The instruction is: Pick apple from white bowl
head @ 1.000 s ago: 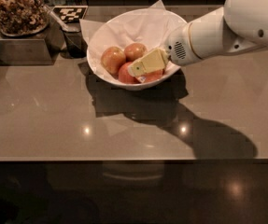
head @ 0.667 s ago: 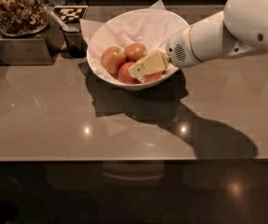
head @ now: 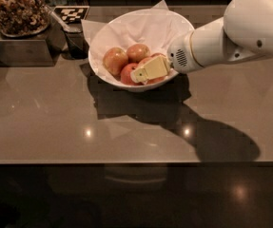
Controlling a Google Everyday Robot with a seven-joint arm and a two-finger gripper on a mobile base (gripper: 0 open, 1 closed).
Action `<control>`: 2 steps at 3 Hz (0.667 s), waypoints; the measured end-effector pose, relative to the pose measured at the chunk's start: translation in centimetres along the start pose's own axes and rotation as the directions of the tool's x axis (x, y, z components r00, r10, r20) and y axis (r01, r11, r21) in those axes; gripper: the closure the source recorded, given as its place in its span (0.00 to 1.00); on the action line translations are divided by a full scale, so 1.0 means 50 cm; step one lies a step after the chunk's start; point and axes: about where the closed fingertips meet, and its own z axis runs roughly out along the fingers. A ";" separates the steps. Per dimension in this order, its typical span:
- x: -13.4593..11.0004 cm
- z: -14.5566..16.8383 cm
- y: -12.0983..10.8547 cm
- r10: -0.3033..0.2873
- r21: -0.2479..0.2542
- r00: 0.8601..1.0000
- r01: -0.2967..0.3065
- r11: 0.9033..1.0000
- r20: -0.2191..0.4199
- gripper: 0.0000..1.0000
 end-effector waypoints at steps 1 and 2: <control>0.002 0.007 0.000 0.002 -0.003 1.000 -0.002 1.000 -0.002 0.16; 0.006 0.020 -0.001 0.003 0.001 1.000 -0.003 1.000 -0.011 0.22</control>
Offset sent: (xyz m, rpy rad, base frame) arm 0.0094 0.0035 -0.0183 -0.0135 0.0190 -0.0117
